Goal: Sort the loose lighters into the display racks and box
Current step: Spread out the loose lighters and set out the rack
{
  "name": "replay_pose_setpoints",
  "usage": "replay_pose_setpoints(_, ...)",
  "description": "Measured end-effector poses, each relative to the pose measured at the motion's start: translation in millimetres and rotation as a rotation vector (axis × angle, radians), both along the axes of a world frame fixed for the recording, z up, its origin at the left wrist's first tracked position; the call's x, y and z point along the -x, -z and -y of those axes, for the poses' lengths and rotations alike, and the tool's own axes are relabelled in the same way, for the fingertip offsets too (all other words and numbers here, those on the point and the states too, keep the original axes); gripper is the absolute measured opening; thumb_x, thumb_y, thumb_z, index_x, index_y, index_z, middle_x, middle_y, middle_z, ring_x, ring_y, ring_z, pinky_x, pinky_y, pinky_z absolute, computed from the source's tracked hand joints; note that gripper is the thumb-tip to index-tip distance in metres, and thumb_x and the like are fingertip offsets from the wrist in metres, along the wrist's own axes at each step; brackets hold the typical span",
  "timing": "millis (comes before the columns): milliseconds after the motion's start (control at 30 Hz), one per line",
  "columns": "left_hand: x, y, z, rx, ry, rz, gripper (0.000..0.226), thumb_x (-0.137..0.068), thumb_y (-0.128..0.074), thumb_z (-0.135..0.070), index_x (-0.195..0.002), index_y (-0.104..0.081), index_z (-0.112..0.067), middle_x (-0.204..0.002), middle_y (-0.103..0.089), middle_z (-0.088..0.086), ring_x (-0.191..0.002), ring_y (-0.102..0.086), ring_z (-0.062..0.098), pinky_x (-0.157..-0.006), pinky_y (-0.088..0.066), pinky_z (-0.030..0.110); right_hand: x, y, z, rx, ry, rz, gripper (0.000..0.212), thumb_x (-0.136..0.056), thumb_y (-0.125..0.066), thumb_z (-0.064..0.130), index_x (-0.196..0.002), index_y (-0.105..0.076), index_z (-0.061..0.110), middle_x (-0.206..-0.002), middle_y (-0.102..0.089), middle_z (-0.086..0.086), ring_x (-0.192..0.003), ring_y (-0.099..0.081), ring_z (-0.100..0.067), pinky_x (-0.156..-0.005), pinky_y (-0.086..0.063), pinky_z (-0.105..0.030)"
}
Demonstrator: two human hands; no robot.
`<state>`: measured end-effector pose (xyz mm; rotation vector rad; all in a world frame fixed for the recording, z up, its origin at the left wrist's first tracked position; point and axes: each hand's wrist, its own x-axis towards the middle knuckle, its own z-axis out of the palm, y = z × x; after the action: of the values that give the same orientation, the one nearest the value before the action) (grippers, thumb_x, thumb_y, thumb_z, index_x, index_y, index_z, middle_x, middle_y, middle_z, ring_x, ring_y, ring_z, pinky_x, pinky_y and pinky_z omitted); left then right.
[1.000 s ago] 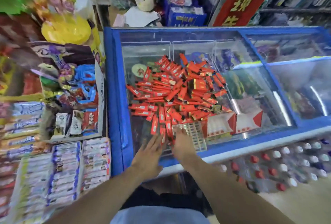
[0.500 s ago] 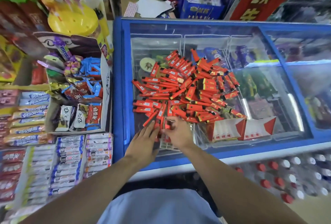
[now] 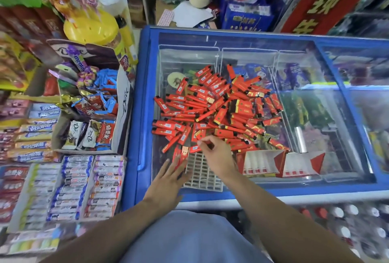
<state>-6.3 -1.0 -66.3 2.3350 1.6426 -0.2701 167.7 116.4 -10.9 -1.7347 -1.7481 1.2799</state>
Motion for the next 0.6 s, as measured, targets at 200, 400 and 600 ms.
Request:
replay_pose_setpoints(200,-3.8,-1.5,-11.3,0.025,-0.106,0.1,0.062,-0.077,-0.084,-0.048,-0.132,-0.061,-0.032,-0.167,-0.03,0.007,-0.156,-0.014,0.032,-0.123,-0.01,0.048,-4.0,-1.8,6.2,0.037,-0.093,0.045,0.023,-0.09,-0.077,0.035,-0.11,-0.067,0.03,-0.085,-0.075,0.002,-0.051,-0.061,-0.024,-0.05,-0.054,-0.038)
replay_pose_setpoints(400,-1.2,-6.9,-13.1,0.075,-0.153,0.119,0.066,-0.078,-0.078,-0.058,-0.136,-0.06,-0.032,-0.166,-0.029,0.008,-0.156,-0.016,0.034,-0.125,-0.007,0.048,-3.1,-8.0,3.2,-0.008,-0.167,0.22,0.029,-0.09,-0.075,0.045,-0.112,-0.064,0.028,-0.073,-0.069,0.004,-0.035,-0.051,-0.005,-0.035,-0.041,-0.022)
replay_pose_setpoints(600,-3.9,-11.8,-10.1,0.074,-0.174,0.123,0.067,-0.09,-0.064,-0.059,-0.15,-0.044,-0.035,-0.172,-0.005,0.003,-0.158,0.004,0.028,-0.124,0.007,0.044,5.9,-4.0,3.4,-0.071,-0.305,0.275,0.031,-0.094,-0.071,0.043,-0.114,-0.067,0.021,-0.086,-0.072,0.007,-0.058,-0.055,0.003,-0.06,-0.05,-0.022)
